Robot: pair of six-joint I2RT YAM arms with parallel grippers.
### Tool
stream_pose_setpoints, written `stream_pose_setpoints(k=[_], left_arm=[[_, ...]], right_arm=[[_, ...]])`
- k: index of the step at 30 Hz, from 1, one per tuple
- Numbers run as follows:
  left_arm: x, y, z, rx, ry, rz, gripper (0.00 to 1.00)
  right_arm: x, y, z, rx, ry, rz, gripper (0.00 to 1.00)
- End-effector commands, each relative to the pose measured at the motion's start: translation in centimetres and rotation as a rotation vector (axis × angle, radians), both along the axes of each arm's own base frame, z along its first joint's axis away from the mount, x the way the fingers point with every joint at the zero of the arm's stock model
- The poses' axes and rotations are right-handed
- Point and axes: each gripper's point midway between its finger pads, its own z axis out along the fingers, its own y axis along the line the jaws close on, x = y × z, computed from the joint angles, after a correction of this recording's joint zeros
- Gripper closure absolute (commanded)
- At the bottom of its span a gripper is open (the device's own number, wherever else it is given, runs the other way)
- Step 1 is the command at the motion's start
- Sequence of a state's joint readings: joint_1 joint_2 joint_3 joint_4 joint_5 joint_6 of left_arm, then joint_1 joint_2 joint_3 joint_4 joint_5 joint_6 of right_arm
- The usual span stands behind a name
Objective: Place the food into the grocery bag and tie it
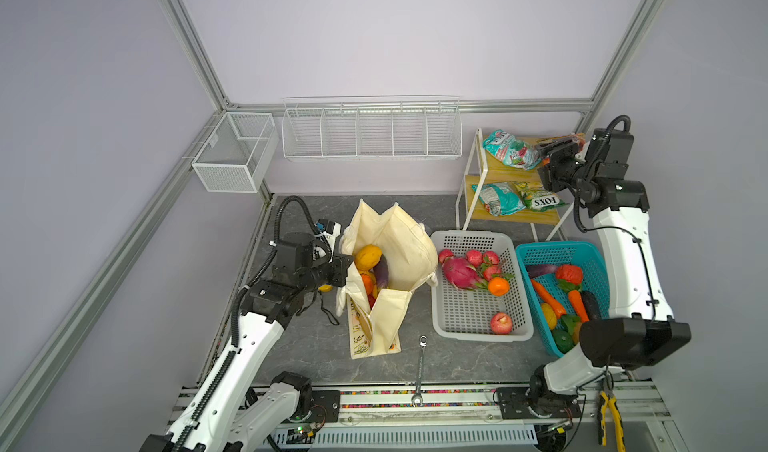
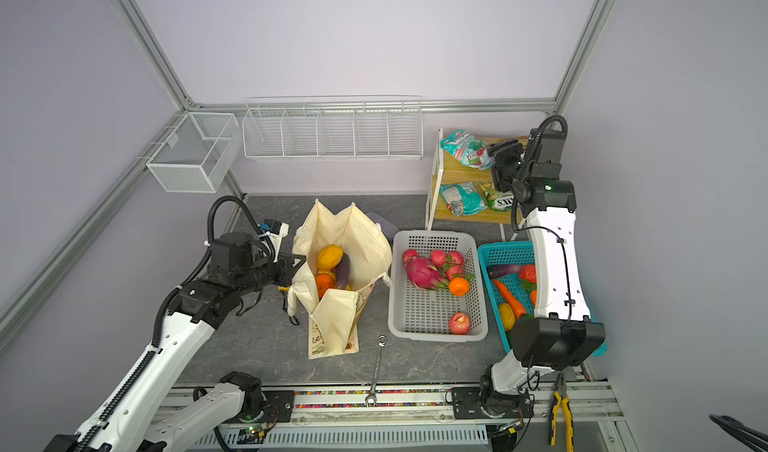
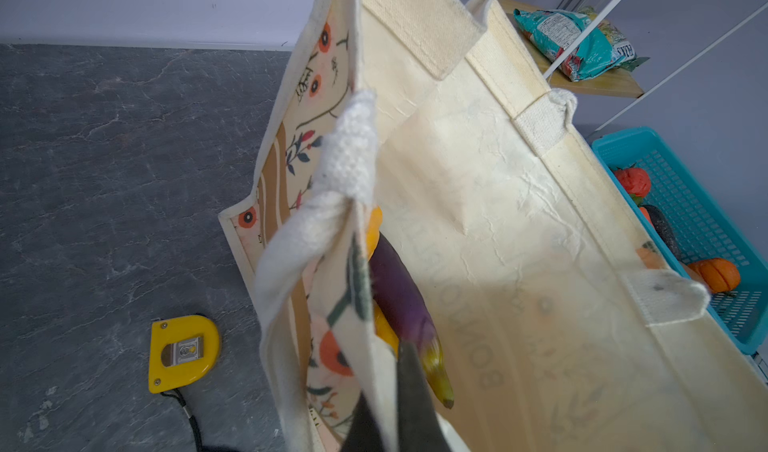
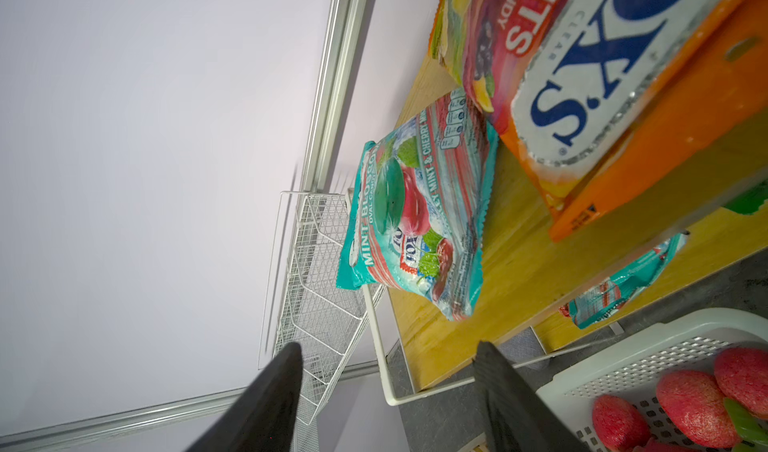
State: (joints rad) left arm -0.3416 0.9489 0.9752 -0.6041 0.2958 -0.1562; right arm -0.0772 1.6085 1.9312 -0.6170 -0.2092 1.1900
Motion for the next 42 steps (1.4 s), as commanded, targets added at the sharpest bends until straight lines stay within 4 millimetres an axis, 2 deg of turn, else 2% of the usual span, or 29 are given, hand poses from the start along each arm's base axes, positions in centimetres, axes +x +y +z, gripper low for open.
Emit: stream_pose_setpoints(k=[1,6,28,36,42], left_arm=[[-0.2,-0.3,1.0,-0.014,-0.044,-0.022,1.00],[-0.3,-0.4,1.1,-0.017,-0.047,-0.026,1.00],[-0.2,-0.5,1.0,-0.017,-0.041,-0.029,1.00],[-0.2,-0.4,0.9,-0.015,-0.039,-0.026,1.00],[-0.2,-0.4,0.9,-0.015,-0.039,-0.026,1.00]], right_arm=[[0.1,-0.3,-0.8,0.025,0.038,-0.020,0.32],[0.4,-0.4,-2.2,0.053,0.090,-0.039,0.29],[5.2,-0.7,-4.0,0.089,0.096,-0.051,0.37],[5.6,-0.1,-4.8,0.104,0.112,-0.041,0.43],[5.7,0.5,-5.3,0.130,0.121,-0.036,0.53]])
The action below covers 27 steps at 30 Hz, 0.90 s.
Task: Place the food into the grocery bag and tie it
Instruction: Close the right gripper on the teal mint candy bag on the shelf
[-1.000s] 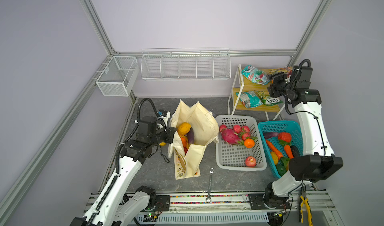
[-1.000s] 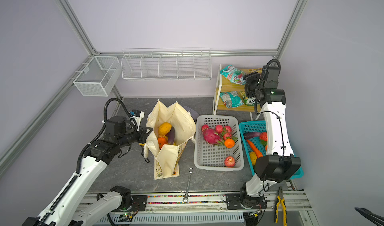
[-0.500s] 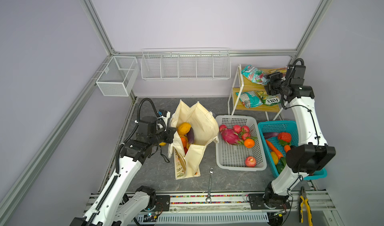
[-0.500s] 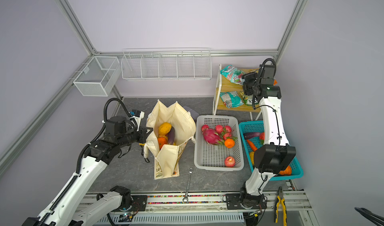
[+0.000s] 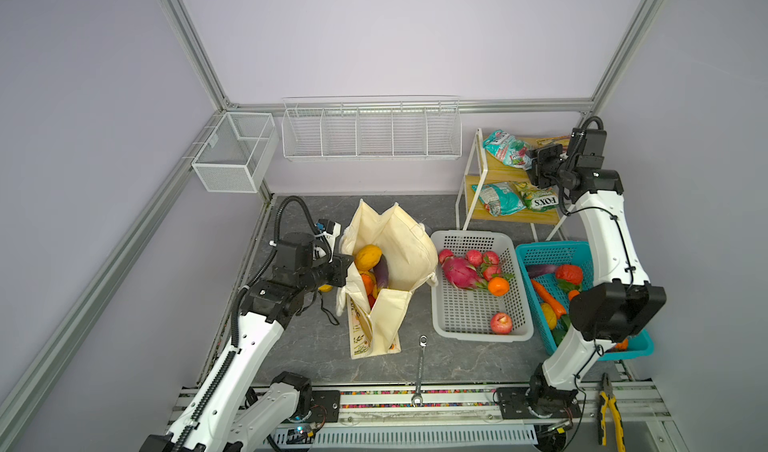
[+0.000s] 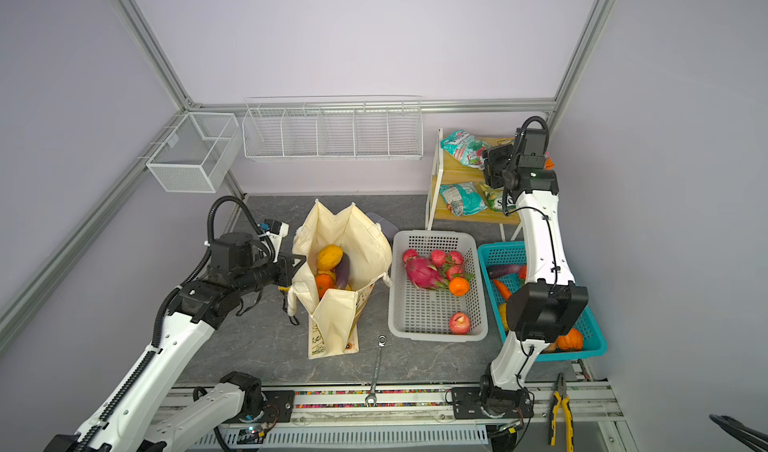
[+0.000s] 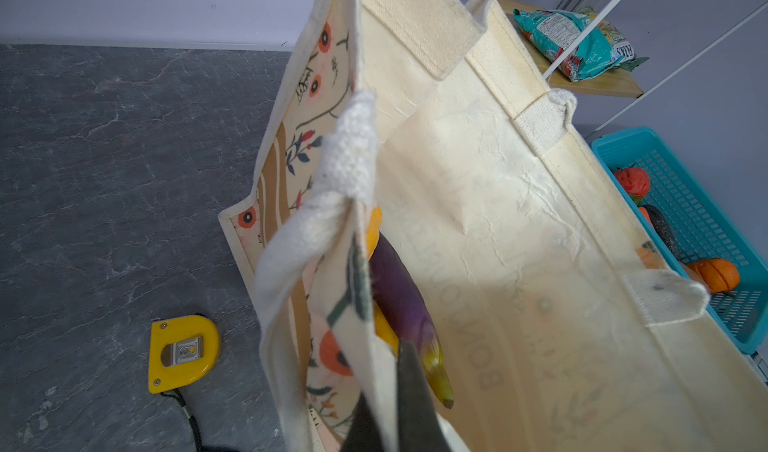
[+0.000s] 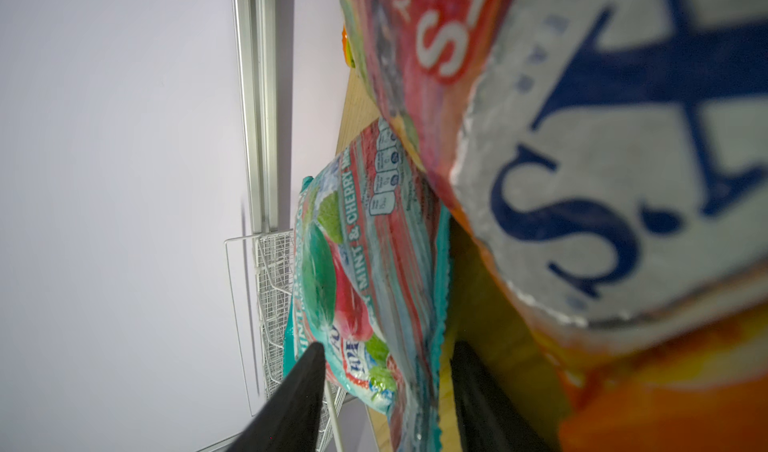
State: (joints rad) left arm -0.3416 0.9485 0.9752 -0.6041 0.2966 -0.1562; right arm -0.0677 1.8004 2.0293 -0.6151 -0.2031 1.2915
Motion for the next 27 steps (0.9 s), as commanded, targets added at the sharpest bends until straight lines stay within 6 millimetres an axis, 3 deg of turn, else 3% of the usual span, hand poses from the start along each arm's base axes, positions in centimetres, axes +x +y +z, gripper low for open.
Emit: stream_pose_setpoints(k=[1,18,27], left_arm=[[-0.2,-0.4,0.9,-0.015,-0.040,-0.026,1.00],[-0.2,-0.4,1.0,-0.018,-0.043,-0.028,1.00],[-0.2,-0.4,0.8,-0.015,-0.039,-0.026,1.00]], right_arm=[[0.5,0.8,-0.7,0.046,0.010,0.001,0.55],[1.4,3.8,-2.0,0.136,-0.006,0.055,0.88],[3.6,7.4,1.3,0.330,-0.163,0.072,0.93]])
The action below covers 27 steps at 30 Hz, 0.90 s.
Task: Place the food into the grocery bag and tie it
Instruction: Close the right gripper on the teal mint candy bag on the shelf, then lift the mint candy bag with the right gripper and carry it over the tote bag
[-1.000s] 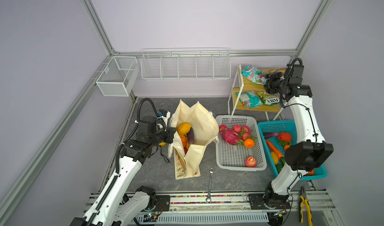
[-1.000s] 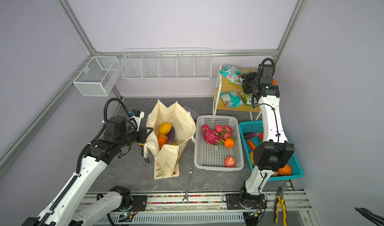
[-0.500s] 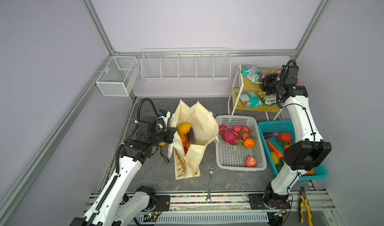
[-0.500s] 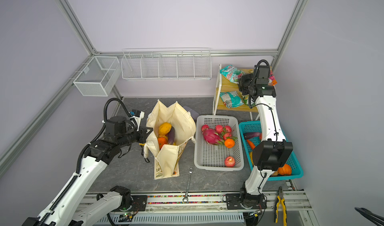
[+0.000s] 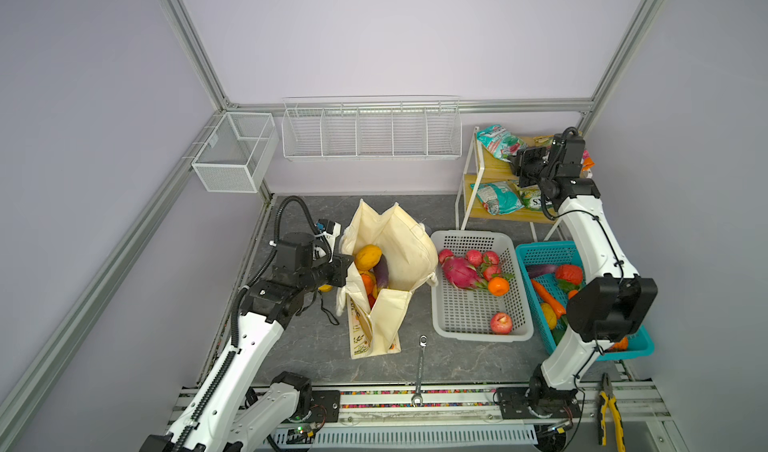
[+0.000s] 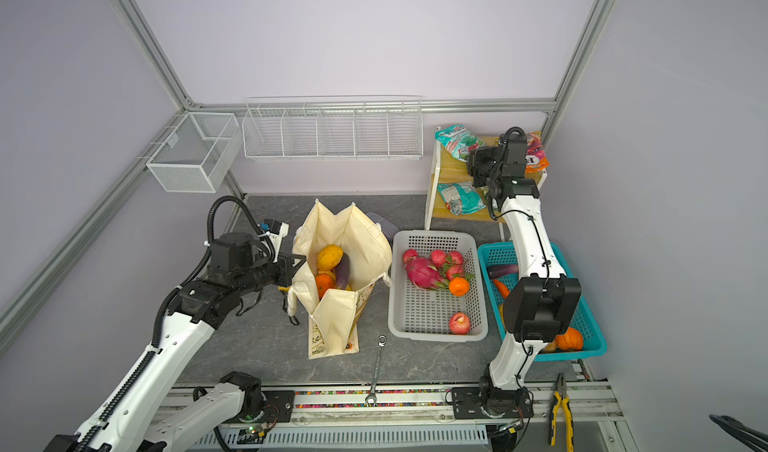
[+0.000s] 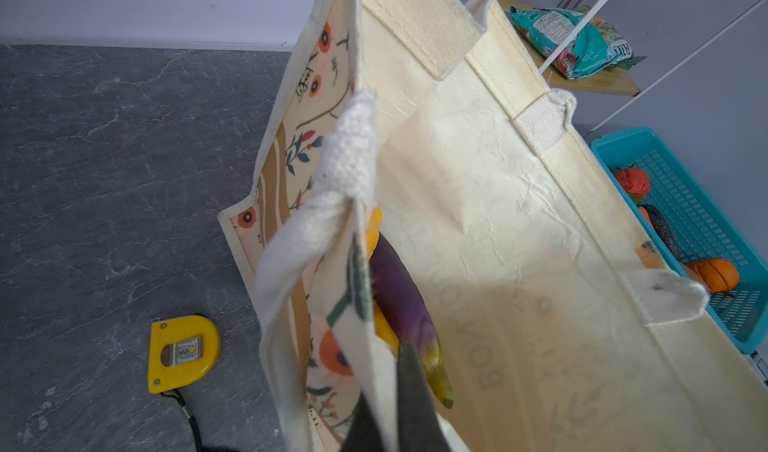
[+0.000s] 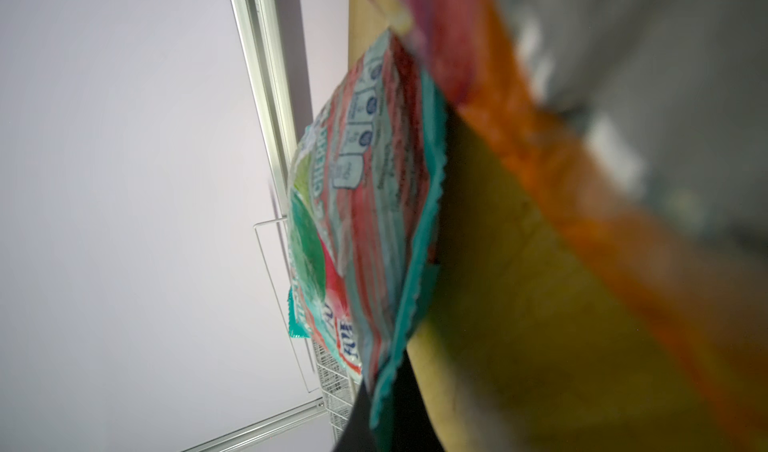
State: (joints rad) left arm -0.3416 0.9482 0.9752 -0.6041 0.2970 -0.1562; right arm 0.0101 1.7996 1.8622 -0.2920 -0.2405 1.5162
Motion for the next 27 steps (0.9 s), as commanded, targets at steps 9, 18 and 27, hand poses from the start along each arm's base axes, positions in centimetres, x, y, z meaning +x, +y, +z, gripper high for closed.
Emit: stream_pose_setpoints(k=[9,18,27], left_arm=[[-0.1,-0.4,0.8,-0.014,-0.041,-0.026,1.00],[0.0,-0.5,0.6,-0.011,-0.036,-0.026,1.00],[0.1,-0.5,0.4,-0.009,-0.031,-0.025,1.00]], right_arm=[[0.5,4.5,8.4,0.146,-0.260,0.036,0.93],[-2.5,4.6,14.9,0.124,-0.423,0.030,0.93],[-4.5,6.4,19.9,0.077,-0.554,0.108,0.93]])
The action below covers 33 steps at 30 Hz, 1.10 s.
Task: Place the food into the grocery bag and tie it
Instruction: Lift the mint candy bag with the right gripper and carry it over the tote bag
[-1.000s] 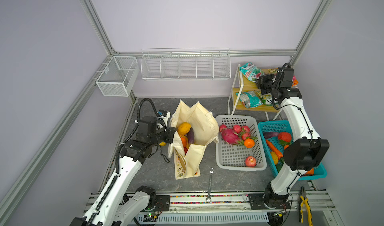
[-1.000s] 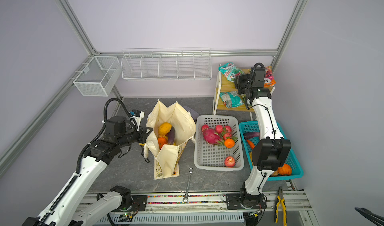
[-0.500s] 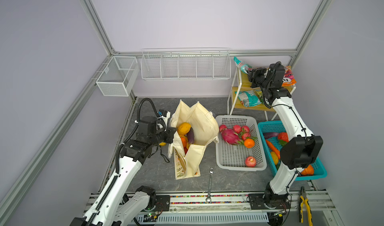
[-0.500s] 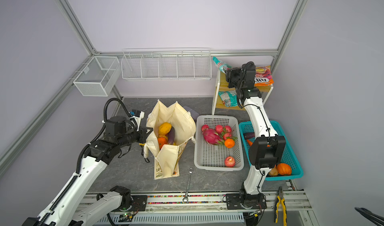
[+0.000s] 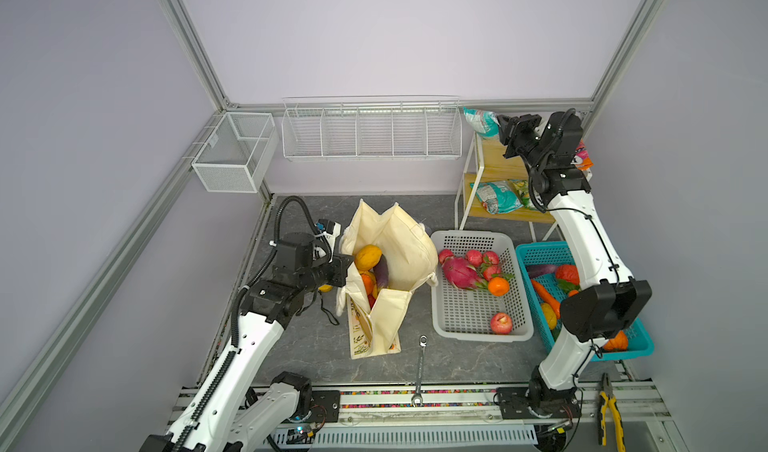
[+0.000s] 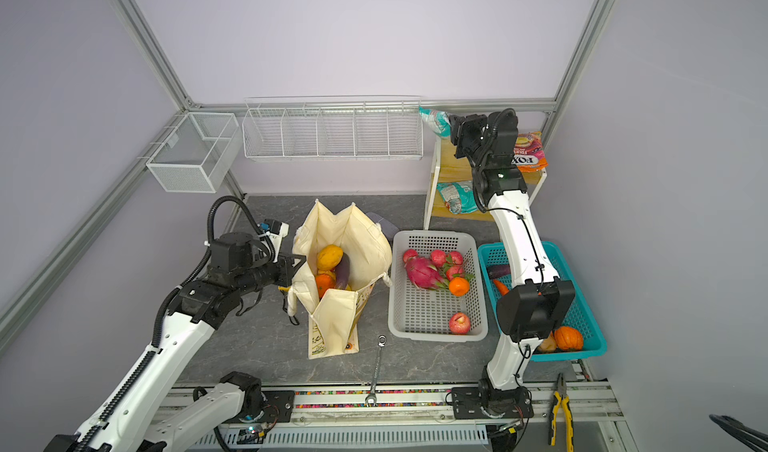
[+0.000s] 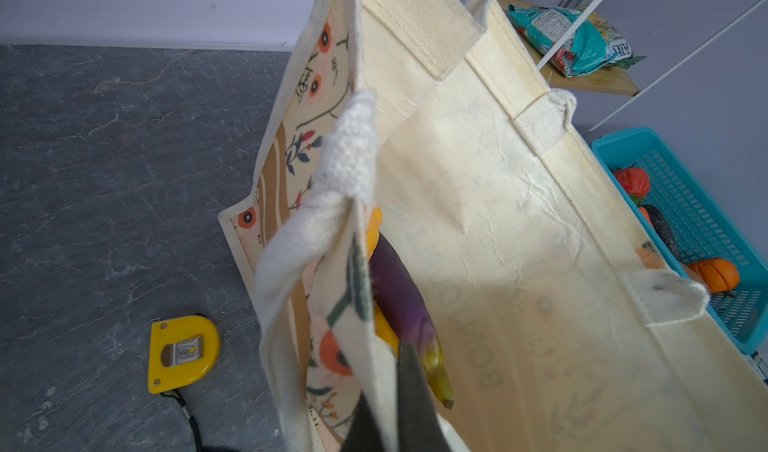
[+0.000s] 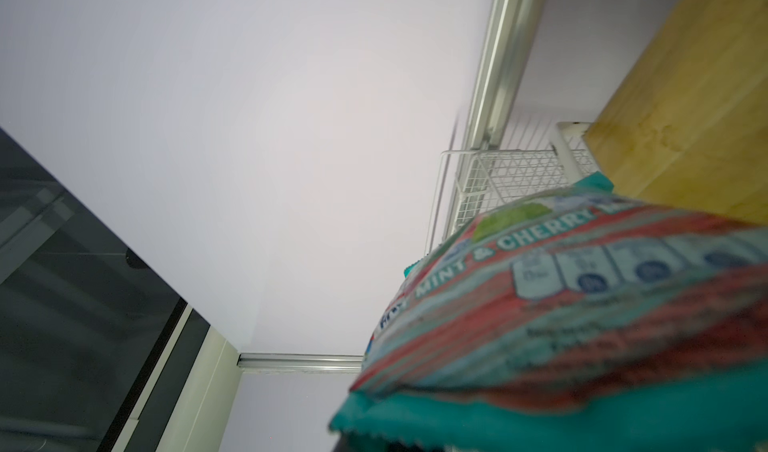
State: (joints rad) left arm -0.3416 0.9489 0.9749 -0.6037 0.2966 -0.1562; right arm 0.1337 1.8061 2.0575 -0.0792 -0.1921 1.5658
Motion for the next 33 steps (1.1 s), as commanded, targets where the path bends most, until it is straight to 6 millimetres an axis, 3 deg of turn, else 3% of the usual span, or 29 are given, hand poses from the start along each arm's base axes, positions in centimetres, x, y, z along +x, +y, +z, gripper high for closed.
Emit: stream_pose_setpoints(k=[1,10,14,19,28,33], left_arm=[[0.0,-0.5,0.5,-0.010,-0.032,-0.025,1.00],[0.0,-0.6,0.5,-0.012,-0.033,-0.029,1.00],[0.0,-0.5,0.6,-0.013,-0.035,-0.029,1.00],[0.0,-0.6,0.6,-0.015,-0.037,-0.030,1.00],[-0.1,-0.6,0.7,-0.016,-0.042,-0.031,1.00],[-0.1,-0.5,0.6,-0.012,-0.038,-0.028,1.00]], right_arm=[[-3.3,0.8,6.6,0.000,-0.185,0.043,0.93],[-5.5,3.2,10.2,-0.075,-0.295,0.118,0.93],[-7.7,3.9,11.3,-0.120,-0.326,0.140,0.93],[-12.0,6.9,11.5,-0.180,-0.346,0.214,0.93],[-19.4,11.5,6.3,-0.316,-0.306,0.319,0.93],[-22.9,15.4,1.4,-0.436,-0.272,0.409,0.93]])
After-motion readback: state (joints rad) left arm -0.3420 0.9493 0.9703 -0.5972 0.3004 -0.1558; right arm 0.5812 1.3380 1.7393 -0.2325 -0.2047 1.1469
